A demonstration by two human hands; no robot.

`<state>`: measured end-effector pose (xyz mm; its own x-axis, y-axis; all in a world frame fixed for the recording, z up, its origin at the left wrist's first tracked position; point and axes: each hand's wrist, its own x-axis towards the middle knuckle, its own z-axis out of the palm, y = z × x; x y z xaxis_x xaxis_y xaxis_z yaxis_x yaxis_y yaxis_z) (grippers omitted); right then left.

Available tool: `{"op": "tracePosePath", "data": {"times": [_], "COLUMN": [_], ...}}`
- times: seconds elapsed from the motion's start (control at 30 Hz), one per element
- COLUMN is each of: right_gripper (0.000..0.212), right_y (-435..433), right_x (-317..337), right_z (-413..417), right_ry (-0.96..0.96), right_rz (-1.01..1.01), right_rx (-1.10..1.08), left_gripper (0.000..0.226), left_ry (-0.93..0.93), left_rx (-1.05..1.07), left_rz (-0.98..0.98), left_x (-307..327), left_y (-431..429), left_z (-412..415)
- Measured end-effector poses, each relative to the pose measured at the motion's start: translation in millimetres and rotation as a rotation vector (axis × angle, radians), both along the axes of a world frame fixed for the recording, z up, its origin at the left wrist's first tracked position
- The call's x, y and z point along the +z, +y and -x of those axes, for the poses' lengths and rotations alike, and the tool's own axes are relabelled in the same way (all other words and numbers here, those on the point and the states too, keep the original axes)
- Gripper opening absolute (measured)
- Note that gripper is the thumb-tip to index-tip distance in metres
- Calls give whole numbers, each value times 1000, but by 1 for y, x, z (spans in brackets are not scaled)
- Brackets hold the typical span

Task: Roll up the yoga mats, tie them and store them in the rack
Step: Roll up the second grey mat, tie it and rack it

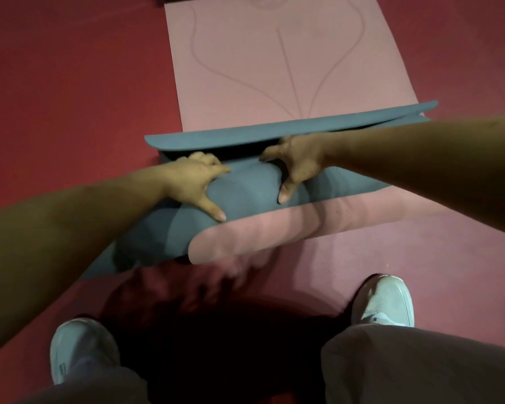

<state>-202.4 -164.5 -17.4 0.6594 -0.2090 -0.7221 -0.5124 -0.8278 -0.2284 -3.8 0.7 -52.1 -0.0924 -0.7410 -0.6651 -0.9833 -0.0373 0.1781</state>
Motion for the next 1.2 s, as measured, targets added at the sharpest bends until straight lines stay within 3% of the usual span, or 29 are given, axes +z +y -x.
{"op": "tracePosePath", "data": {"times": [0.13,0.2,0.27,0.33,0.4,0.57,0.67,0.87,1.03,1.2], "right_gripper": [77,63,54,51,48,41,54,131,119,121], "right_y": [-9,-9,-4,-5,-9,-8,-13,-9,-26,-35], "right_x": [-7,-14,-18,-20,-21,-27,-25,-36,-30,-29], "right_z": [-11,-21,-32,-41,-43,-32,-34,-18,-36,-42], "right_ry": [-143,-173,-190,-205,-210,-229,-195,-109,-165,-135], "right_rz": [292,314,299,273,270,267,256,387,275,276], "right_rx": [-140,-233,-270,-302,-310,-263,-232,80,17,-62], "left_gripper": [80,53,40,47,62,125,116,96,68,70], "left_ry": [-7,-51,-155,-247,-229,-134,-151,-116,-201,-181], "left_rx": [206,181,50,-29,21,28,20,149,15,140], "left_rz": [136,205,278,295,221,21,106,102,374,218], "left_x": [22,23,22,16,17,17,10,8,13,9], "left_y": [-16,-19,-19,-19,-24,-28,-29,-33,-34,-49], "left_z": [-24,-22,-6,6,7,-6,-11,-10,-9,-20]}}
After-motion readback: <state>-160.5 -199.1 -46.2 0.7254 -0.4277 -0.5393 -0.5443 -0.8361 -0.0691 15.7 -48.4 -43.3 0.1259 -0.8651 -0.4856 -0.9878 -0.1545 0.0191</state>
